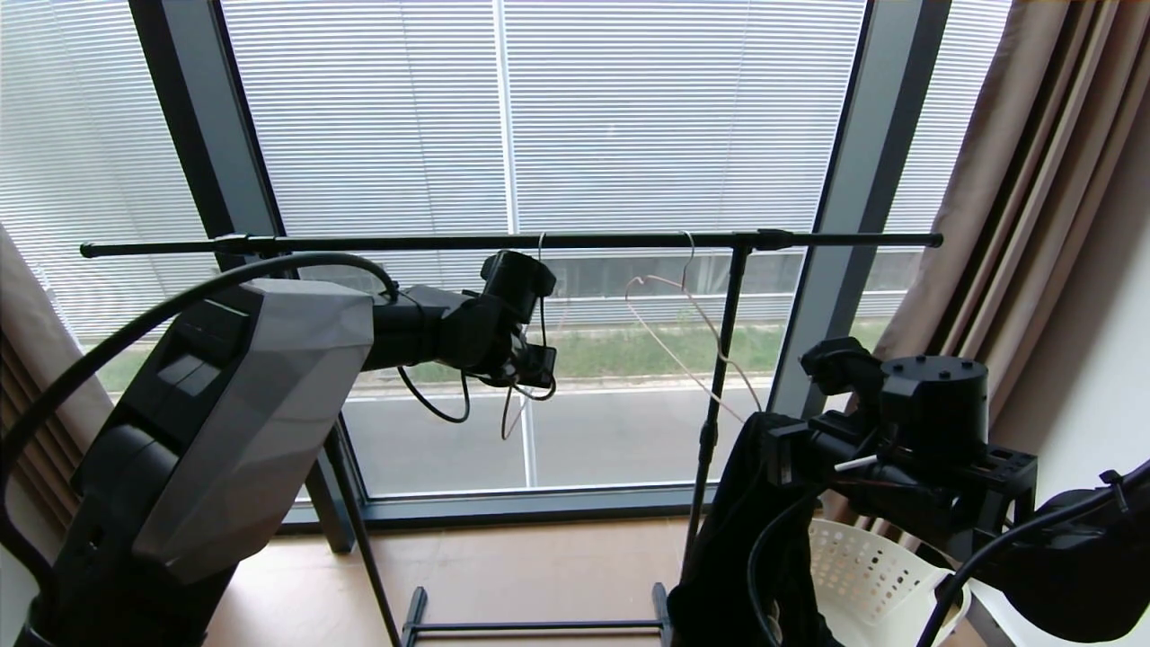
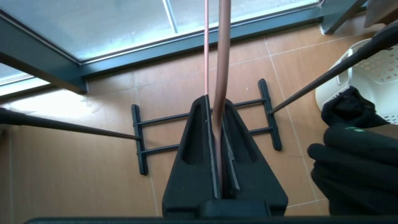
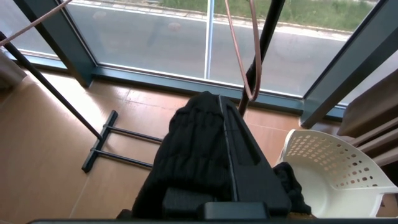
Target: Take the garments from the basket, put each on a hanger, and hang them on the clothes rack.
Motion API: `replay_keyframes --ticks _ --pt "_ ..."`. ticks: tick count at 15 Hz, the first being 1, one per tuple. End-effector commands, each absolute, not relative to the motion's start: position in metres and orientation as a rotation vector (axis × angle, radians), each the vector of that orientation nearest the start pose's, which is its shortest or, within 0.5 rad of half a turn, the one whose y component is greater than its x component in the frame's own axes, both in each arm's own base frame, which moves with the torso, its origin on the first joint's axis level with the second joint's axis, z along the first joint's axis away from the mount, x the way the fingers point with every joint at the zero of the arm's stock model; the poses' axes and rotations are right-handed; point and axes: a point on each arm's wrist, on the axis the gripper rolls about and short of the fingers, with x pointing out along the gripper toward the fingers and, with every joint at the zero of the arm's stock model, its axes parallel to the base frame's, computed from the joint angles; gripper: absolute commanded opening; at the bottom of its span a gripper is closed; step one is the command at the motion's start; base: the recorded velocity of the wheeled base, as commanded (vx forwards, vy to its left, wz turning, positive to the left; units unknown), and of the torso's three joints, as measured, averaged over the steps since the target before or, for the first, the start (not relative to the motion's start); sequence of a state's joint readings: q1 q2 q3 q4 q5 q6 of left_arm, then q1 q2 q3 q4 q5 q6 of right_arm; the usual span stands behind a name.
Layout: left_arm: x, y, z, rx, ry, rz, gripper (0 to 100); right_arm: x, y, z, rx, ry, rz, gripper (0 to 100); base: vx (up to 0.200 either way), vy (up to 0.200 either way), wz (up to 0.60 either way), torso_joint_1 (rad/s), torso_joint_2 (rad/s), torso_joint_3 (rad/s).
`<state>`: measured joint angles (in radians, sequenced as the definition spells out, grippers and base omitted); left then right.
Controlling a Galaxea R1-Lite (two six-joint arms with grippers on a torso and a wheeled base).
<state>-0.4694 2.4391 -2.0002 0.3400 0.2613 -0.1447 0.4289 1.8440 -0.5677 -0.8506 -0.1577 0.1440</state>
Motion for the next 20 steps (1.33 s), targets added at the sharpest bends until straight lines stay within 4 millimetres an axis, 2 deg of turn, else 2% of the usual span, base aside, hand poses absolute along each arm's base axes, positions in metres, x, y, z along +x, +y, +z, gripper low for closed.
replay_keyframes --ticks 1,4,8,16,17,19,20 --pt "0.441 -0.217 0.117 0.14 0.738 -0.143 0 0.271 0.121 0.101 0.016 0.429 0.24 0 0.0 0.0 0.0 0.0 0.0 0.0" --pt "0.44 -0.217 0.121 0.137 0.731 -0.143 0 0.271 0.121 0.101 0.017 0.427 0.24 0 0.0 0.0 0.0 0.0 0.0 0.0" --pt "0.432 -0.219 0.142 0.127 0.692 -0.16 0 0.271 0.121 0.101 0.017 0.427 0.24 0 0.0 0.0 0.0 0.0 0.0 0.0" --pt "0.428 -0.22 0.152 0.122 0.676 -0.165 0 0.271 0.121 0.101 0.017 0.427 0.24 0 0.0 0.0 0.0 0.0 0.0 0.0" --pt "0.425 -0.22 0.16 0.115 0.659 -0.169 0 0.271 0.121 0.101 0.017 0.427 0.24 0 0.0 0.0 0.0 0.0 0.0 0.0" --pt "0.413 -0.218 0.196 0.08 0.573 -0.189 0 0.271 0.121 0.101 0.017 0.427 0.24 0 0.0 0.0 0.0 0.0 0.0 0.0" --pt "0.409 -0.216 0.196 0.078 0.567 -0.189 0 0.271 0.121 0.101 0.016 0.429 0.24 0 0.0 0.0 0.0 0.0 0.0 0.0"
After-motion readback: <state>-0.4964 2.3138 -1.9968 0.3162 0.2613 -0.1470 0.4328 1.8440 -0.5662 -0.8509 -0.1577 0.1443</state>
